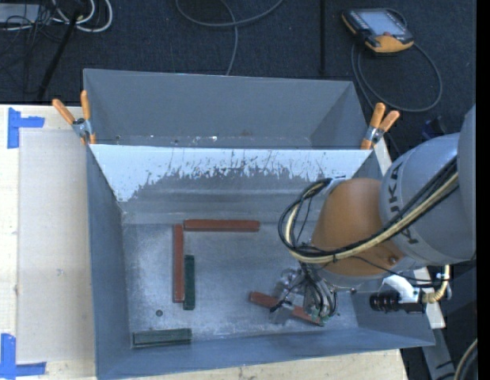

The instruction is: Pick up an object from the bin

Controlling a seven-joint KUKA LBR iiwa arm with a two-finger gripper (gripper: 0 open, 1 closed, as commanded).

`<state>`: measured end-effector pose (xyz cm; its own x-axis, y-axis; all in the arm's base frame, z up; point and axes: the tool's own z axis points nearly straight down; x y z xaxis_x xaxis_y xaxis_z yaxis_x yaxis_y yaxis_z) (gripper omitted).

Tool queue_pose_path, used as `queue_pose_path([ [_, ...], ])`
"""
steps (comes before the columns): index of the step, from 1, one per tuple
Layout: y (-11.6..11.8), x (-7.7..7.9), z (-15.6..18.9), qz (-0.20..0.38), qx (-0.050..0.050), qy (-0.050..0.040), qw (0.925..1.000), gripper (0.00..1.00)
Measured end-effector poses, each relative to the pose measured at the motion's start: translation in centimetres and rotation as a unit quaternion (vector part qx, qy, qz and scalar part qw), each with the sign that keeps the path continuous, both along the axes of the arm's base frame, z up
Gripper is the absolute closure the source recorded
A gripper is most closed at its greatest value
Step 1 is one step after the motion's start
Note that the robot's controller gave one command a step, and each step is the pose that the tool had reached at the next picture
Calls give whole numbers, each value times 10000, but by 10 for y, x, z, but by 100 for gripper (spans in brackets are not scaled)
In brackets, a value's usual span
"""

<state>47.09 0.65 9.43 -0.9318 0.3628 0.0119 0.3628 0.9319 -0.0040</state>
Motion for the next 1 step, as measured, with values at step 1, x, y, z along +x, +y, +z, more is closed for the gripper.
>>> queue_pose_path([
  [1, 0, 2, 20, 7, 0, -43, 10000, 100],
])
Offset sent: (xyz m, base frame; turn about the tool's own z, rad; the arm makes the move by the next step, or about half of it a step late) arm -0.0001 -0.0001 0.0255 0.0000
